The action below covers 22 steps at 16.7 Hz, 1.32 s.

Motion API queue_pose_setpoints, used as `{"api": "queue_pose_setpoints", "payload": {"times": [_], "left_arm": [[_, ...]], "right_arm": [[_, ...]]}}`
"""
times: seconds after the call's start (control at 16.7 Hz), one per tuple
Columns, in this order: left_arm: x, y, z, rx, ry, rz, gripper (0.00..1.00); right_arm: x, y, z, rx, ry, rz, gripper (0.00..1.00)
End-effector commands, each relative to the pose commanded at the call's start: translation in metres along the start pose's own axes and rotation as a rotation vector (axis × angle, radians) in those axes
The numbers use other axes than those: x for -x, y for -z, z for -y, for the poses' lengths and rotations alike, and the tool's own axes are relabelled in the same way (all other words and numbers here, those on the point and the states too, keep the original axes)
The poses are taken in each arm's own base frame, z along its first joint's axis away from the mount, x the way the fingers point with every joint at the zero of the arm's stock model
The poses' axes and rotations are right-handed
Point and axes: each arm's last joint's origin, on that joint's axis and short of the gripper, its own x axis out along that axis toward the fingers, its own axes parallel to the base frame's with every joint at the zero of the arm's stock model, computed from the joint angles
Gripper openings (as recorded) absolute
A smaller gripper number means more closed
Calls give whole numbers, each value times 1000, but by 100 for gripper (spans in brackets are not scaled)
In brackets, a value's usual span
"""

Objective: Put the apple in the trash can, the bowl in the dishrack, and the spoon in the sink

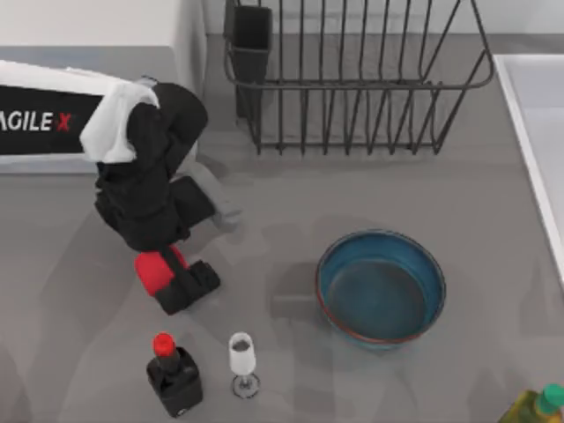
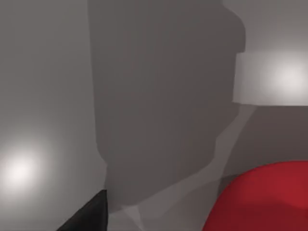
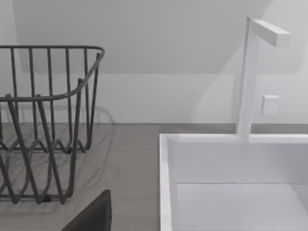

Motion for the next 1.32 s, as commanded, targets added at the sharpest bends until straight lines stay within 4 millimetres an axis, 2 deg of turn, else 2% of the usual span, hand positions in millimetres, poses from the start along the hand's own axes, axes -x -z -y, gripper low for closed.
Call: {"api": "queue_pose_setpoints", "payload": {"times": [0.78, 1.26, 1.32], "left_arm": [[0, 0, 0, 0, 0, 0, 2], [0, 0, 0, 0, 0, 0, 0], [8, 0, 1, 7, 9, 16, 0]], "right_arm": [[0, 0, 0, 0, 0, 0, 100], [0, 0, 0, 0, 0, 0, 100], [0, 0, 0, 0, 0, 0, 100]]}}
